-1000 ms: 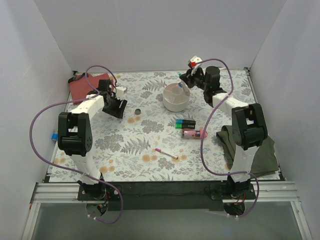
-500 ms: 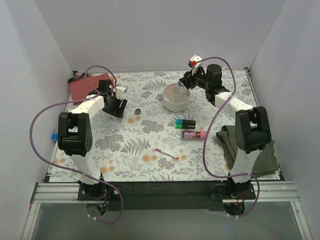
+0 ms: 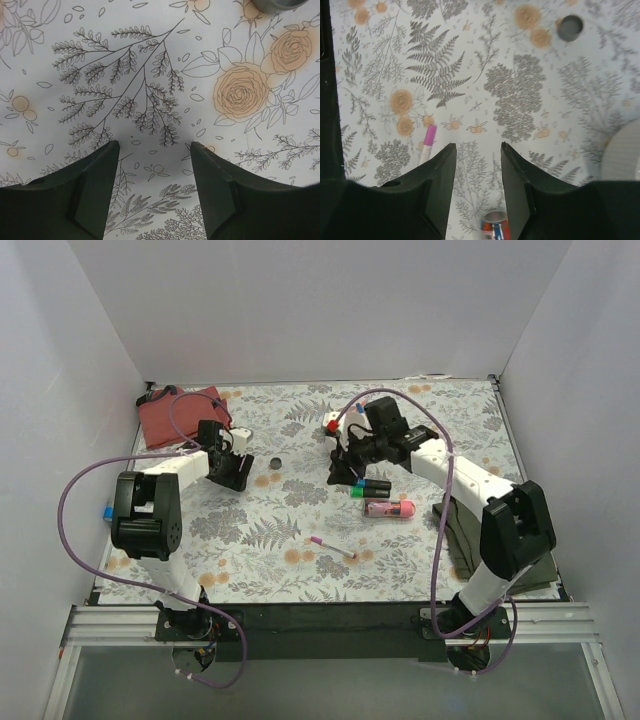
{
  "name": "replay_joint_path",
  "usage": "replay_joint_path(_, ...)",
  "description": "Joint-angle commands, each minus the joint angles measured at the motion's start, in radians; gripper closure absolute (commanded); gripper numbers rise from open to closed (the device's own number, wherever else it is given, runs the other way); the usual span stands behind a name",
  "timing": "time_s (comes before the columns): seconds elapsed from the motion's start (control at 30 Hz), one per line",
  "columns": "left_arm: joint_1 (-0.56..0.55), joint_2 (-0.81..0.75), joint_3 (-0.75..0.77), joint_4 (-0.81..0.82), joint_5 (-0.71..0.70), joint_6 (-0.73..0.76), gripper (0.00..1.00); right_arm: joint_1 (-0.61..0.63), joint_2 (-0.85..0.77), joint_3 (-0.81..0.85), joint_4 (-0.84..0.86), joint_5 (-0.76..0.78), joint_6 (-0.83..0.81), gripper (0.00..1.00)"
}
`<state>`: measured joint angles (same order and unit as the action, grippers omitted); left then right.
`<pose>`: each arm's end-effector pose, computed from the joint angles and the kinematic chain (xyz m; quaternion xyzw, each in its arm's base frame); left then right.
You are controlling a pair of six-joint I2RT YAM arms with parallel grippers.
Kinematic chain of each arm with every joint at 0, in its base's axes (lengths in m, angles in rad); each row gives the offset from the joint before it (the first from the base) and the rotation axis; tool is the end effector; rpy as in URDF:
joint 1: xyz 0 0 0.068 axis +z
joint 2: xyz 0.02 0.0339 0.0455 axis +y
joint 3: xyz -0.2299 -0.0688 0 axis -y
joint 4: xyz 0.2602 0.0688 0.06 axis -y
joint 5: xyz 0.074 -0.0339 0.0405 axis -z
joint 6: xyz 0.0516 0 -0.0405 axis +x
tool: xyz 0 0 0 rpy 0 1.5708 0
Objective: Sort the stationery into containers
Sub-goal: Pick up the pen from the center of the board.
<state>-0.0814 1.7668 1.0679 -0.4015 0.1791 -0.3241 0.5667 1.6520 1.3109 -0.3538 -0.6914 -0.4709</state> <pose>0.3572 -0.0384 0.1063 -0.0966 0.9640 -0.1319 0.2098 0.3125 0.2378 0.2393 -0.5473 0.6687 0.3256 0.3838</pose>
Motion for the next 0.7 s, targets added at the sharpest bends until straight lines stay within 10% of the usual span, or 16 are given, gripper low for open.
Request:
replay_joint_path(0.0,-0.004,-0.099,-0.040,0.105,-0.056,-0.047,0.41,0.070,0.049,0.007,-0.158,0.032,0.023,0.50)
replay_joint_path(0.67,-0.092,-0.271,-0.174,0.179,-0.167,0.020,0.41,0.352,0.161,-0.117,-0.051,0.414,0.127,0.45)
